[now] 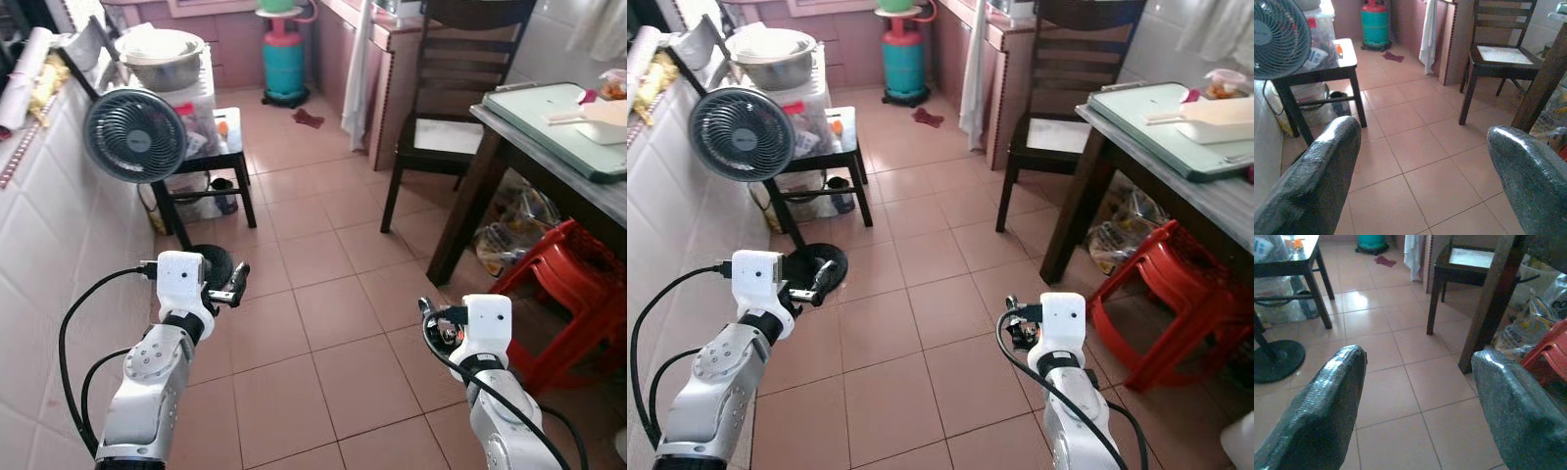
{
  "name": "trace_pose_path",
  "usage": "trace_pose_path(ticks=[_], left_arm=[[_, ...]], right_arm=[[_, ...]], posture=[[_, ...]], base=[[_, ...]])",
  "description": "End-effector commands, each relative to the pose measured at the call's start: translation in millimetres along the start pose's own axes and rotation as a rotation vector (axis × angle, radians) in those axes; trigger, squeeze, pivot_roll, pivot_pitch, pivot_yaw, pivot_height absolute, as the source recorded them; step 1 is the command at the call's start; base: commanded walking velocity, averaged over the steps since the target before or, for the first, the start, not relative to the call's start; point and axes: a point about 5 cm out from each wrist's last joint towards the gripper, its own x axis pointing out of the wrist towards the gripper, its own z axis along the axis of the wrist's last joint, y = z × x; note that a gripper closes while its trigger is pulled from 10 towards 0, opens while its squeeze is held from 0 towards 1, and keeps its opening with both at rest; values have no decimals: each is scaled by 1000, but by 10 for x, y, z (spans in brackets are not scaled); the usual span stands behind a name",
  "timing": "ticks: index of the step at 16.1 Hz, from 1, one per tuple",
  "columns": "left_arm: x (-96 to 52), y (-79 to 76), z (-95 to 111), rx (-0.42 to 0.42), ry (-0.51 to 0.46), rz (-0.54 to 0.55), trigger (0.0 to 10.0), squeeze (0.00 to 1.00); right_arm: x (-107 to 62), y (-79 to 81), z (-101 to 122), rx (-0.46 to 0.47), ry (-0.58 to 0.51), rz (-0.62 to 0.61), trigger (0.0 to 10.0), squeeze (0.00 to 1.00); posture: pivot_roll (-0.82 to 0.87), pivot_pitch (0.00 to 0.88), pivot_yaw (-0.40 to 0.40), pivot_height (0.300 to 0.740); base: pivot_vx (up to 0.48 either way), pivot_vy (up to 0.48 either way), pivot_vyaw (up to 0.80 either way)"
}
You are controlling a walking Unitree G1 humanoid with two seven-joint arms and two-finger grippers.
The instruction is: Setting the table
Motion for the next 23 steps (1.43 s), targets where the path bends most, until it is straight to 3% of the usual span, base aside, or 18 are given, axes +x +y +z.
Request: trace_pose_path(ticks=[1, 15, 19, 23], left_arm=[[27, 18, 22, -10, -3, 14, 10000, 0], [48, -65, -23, -40, 11, -14, 10000, 0], [61, -64, -28, -42, 13, -19, 10000, 0], [75, -80, -31, -35, 17, -36, 10000, 0]], right_arm=[[18, -2, 43, 10, -12, -7, 10000, 0], [40, 9, 49, 37, -12, -16, 10000, 0], [68, 14, 83, 35, -28, -14, 10000, 0], [70, 26, 52, 48, -7, -15, 10000, 0]], posture=[[-110, 0, 58, 740], [-108, 1, 57, 740], [-108, 0, 57, 740], [-111, 0, 60, 740]], base=[[0, 0, -763], [0, 0, -764], [0, 0, 0], [0, 0, -770]])
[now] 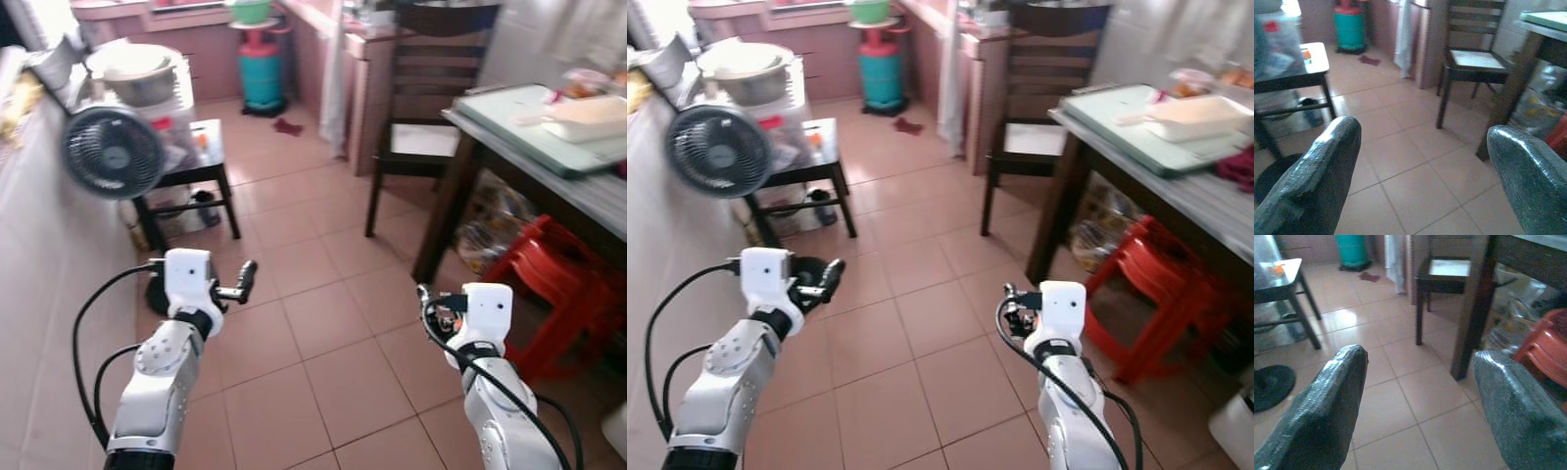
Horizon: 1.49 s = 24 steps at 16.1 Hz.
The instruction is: Setting the table
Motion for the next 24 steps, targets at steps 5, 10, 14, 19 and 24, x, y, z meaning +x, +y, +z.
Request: trace_pose_path(ticks=[5, 10, 14, 19, 24], left_arm=[[22, 25, 32, 33, -14, -12, 10000, 0], [16, -22, 26, -12, -20, -58, 10000, 0], [9, -51, 17, -19, -23, -71, 10000, 0], [5, -59, 18, -20, -23, -79, 10000, 0], [3, -65, 12, -21, -21, -88, 10000, 0]], right_arm=[[-3, 2, -27, -5, 16, -6, 10000, 0], [-10, -3, -33, -8, 17, -6, 10000, 0], [-11, -20, -25, -13, 15, -7, 10000, 0], [-19, -16, -27, -11, 13, -7, 10000, 0], [-26, -11, -31, -10, 14, -7, 10000, 0]], posture=[[-112, 0, 65, 740], [-117, 0, 65, 740], [-120, 0, 62, 740], [-122, 3, 65, 740], [-123, 8, 67, 740]], base=[[0, 0, -769], [0, 0, -769], [0, 0, -753], [0, 0, 0], [153, 0, -730]])
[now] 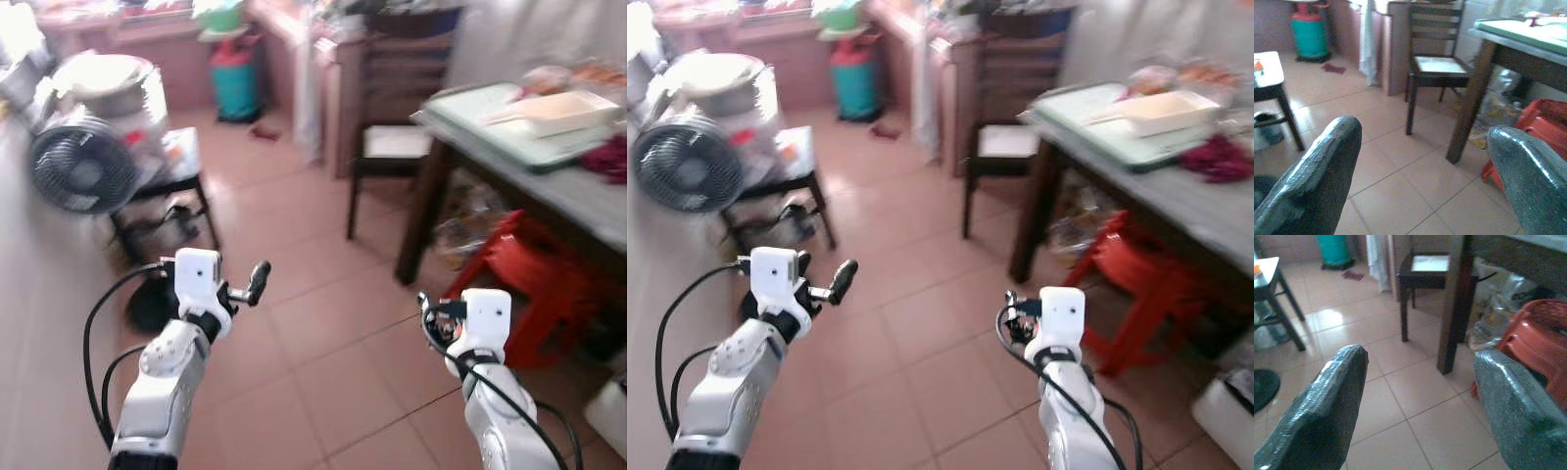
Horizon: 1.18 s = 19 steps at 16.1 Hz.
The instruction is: Setting the table
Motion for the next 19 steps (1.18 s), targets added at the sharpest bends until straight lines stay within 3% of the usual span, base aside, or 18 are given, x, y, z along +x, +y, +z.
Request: trace_pose_path(ticks=[1, 7, 13, 19], left_arm=[[8, -9, 12, 5, -2, -13, 10000, 0], [-10, -3, -10, 5, 5, -11, 10000, 0], [-5, 3, -7, 9, 5, -18, 10000, 0], [12, 10, -52, 11, 33, -14, 10000, 0]], right_arm=[[-1, -21, 28, -8, -8, -9, 10000, 0], [-5, -17, 19, -5, -4, -9, 10000, 0], [-8, -8, 17, -4, -6, -8, 10000, 0], [2, -5, 15, -3, -3, -5, 10000, 0]], posture=[[-123, 9, 68, 740], [-122, 13, 66, 740], [-122, 9, 69, 740], [-123, 4, 70, 740]], base=[[281, 0, -719], [281, 0, -779], [334, 0, -68], [225, 0, -788]])
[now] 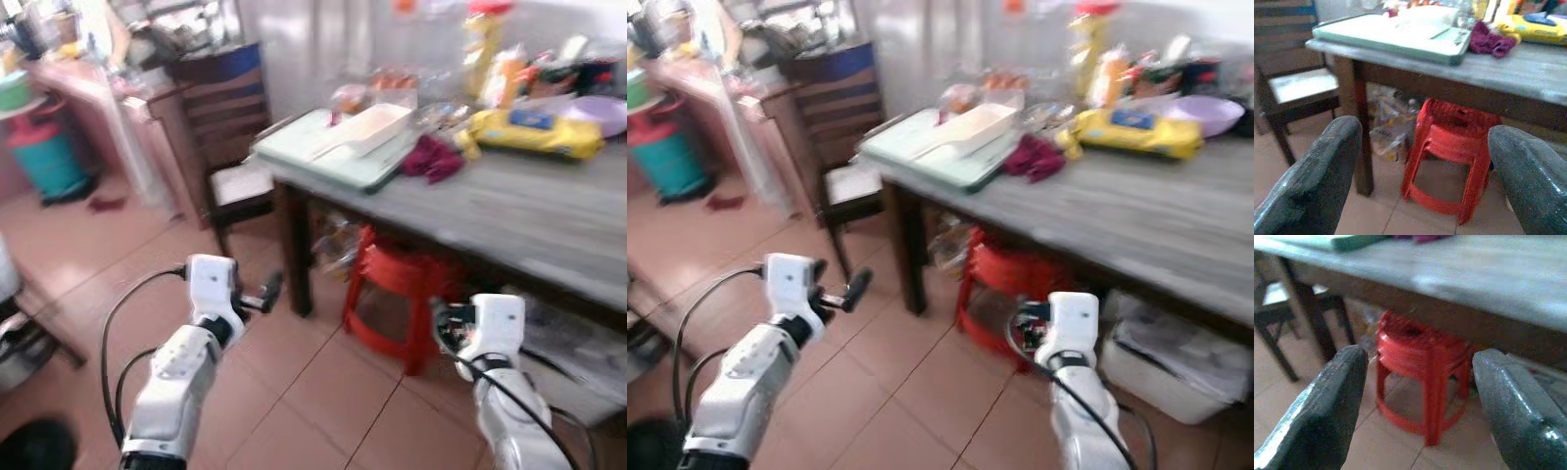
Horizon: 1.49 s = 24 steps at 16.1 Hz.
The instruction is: Setting the table
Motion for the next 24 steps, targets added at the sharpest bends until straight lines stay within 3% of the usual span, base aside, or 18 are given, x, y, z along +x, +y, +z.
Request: trace_pose_path(ticks=[1, 7, 14, 19, 20, 24], left_arm=[[-43, 130, 1, 17, 12, 43, 10000, 0], [-43, 164, -39, 26, 37, 82, 10000, 0], [-29, 133, -60, 18, 47, 67, 10000, 0], [-24, 113, -15, 18, 28, 46, 10000, 0], [-25, 113, 5, 56, 20, 44, 10000, 0], [-2, 107, 21, 27, 21, 63, 10000, 0]], right_arm=[[15, 114, 19, 16, -6, 27, 10000, 0], [26, 124, 19, 16, -6, 32, 10000, 0], [29, 134, 29, 18, -10, 38, 10000, 0], [32, 133, 18, 17, 1, 30, 10000, 0], [30, 140, 18, 17, 1, 30, 10000, 0], [24, 160, -13, 22, 11, 28, 10000, 0]], posture=[[-123, 4, 70, 740], [-120, 3, 66, 740], [-124, 2, 61, 740], [-123, 5, 69, 740], [-121, 6, 71, 740], [-115, 14, 74, 740]], base=[[0, 0, -788], [0, 0, -777], [0, 0, 0], [0, 0, -788], [0, 0, -788], [0, 0, -800]])
